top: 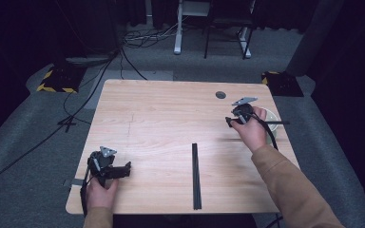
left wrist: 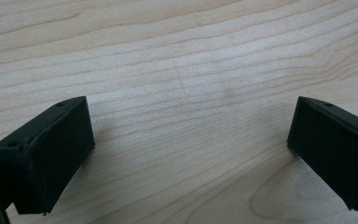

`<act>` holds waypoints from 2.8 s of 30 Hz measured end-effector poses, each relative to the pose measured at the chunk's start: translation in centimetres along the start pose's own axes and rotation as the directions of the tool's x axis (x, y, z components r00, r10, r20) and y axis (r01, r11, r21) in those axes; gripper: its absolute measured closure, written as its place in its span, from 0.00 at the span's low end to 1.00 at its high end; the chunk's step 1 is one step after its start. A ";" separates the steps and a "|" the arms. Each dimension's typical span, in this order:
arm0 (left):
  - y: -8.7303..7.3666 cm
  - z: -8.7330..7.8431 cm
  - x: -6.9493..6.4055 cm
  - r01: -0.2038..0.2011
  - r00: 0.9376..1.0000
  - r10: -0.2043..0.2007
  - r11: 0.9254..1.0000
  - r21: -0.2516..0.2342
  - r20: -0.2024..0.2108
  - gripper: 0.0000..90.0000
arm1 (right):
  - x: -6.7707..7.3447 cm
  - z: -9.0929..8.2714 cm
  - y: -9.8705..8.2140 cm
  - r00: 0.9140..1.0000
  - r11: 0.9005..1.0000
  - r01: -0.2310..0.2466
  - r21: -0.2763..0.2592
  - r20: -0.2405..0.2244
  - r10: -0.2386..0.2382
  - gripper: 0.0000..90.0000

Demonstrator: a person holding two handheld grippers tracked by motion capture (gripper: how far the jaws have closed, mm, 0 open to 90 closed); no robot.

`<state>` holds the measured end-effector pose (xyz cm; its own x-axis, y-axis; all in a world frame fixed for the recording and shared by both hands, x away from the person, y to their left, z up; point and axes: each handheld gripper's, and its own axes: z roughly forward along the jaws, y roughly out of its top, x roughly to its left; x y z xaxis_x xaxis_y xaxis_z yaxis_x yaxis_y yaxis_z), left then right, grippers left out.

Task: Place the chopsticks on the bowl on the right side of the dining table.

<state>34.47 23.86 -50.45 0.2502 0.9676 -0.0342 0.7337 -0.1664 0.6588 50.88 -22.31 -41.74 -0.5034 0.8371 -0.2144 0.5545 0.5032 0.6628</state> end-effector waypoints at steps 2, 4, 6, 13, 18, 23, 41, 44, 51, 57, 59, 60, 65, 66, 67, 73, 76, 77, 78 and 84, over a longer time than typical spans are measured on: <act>0.0 0.0 0.0 0.001 1.000 -0.001 1.000 0.002 0.003 0.01 | 0.0 -0.2 0.1 1.000 1.000 -0.001 -0.012 -0.006 0.001 0.51; 0.0 0.0 0.0 0.000 1.000 0.000 1.000 0.001 0.001 0.01 | 0.0 -0.3 0.1 1.000 1.000 -0.003 -0.015 -0.005 0.003 0.51; 0.0 0.0 0.0 0.000 1.000 0.000 1.000 0.001 0.000 0.01 | -0.1 -0.8 0.2 1.000 0.999 -0.008 -0.031 -0.009 0.008 0.51; 0.0 0.0 0.0 0.000 1.000 0.000 1.000 0.001 0.000 0.01 | -0.9 -3.2 0.4 1.000 0.995 -0.015 -0.097 -0.026 0.012 0.50; 0.0 0.0 0.0 0.000 1.000 0.000 1.000 0.001 0.000 0.01 | -1.4 -5.1 0.3 0.998 0.989 -0.021 -0.144 -0.061 0.013 0.49; 0.0 0.0 0.0 0.000 1.000 0.000 1.000 0.001 0.000 0.01 | -2.2 -7.8 -0.3 0.996 0.982 -0.026 -0.186 -0.088 0.009 0.46; 0.0 0.1 0.0 0.001 1.000 -0.001 1.000 -0.002 0.001 0.00 | -4.2 -14.6 -4.8 0.981 0.961 -0.082 -0.263 -0.191 0.032 0.42; 0.0 0.1 0.0 0.001 1.000 -0.001 1.000 -0.002 0.001 0.00 | -4.4 -15.2 -5.6 0.974 0.958 -0.087 -0.274 -0.224 0.025 0.39; 0.0 0.0 0.1 -0.011 1.000 0.011 1.000 0.003 0.007 0.01 | -4.7 -15.5 -7.5 0.962 0.955 -0.097 -0.279 -0.271 0.018 0.36; -0.1 -0.1 0.3 -0.028 0.999 0.028 1.000 0.006 0.029 0.01 | -5.0 -15.6 -9.6 0.956 0.957 -0.117 -0.267 -0.291 0.036 0.33; -0.1 -0.2 0.4 -0.035 0.999 0.035 0.999 0.003 0.036 0.01 | -5.1 -15.7 -10.4 0.960 0.960 -0.107 -0.259 -0.278 0.032 0.33; -0.2 -0.2 0.4 -0.037 0.999 0.037 0.999 0.002 0.035 0.01 | -5.0 -15.7 -10.8 0.960 0.960 -0.115 -0.254 -0.278 0.041 0.33; -0.2 -0.2 0.5 -0.056 0.997 0.056 0.998 0.009 0.048 0.00 | -4.7 -15.4 -12.7 0.963 0.969 -0.104 -0.224 -0.268 0.042 0.32; -0.2 -0.3 0.4 -0.056 0.997 0.056 0.998 0.011 0.052 0.00 | -4.6 -15.1 -13.5 0.966 0.972 -0.102 -0.209 -0.254 0.047 0.32; -0.2 -0.2 0.5 -0.060 0.997 0.059 0.998 0.007 0.054 0.00 | -4.5 -14.8 -14.0 0.968 0.974 -0.099 -0.203 -0.248 0.046 0.32; -0.2 -0.2 0.4 -0.062 0.997 0.062 0.998 0.003 0.054 0.00 | -4.6 -13.1 -16.7 0.965 0.977 -0.130 -0.168 -0.246 0.086 0.31; -0.2 -0.2 0.4 -0.060 0.997 0.059 0.998 0.005 0.050 0.00 | -4.6 -12.4 -17.9 0.969 0.980 -0.123 -0.158 -0.232 0.084 0.31; -0.2 -0.2 0.3 -0.058 0.997 0.058 0.998 0.002 0.050 0.00 | -4.5 -12.1 -18.2 0.969 0.978 -0.132 -0.162 -0.231 0.093 0.31; -0.2 -0.2 0.3 -0.058 0.997 0.058 0.998 0.002 0.050 0.00 | -4.5 -12.1 -18.2 0.969 0.978 -0.132 -0.162 -0.231 0.093 0.31; -0.2 -0.2 0.3 -0.055 0.997 0.055 0.998 0.006 0.054 0.00 | -4.3 -10.7 -20.7 0.959 0.971 -0.174 -0.163 -0.250 0.130 0.32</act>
<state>34.25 24.22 -50.44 0.3238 0.9454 -0.0382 0.7224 -0.2209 0.6553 34.46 -38.61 -46.81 -0.5770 0.8146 0.0597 0.5182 0.3085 0.7977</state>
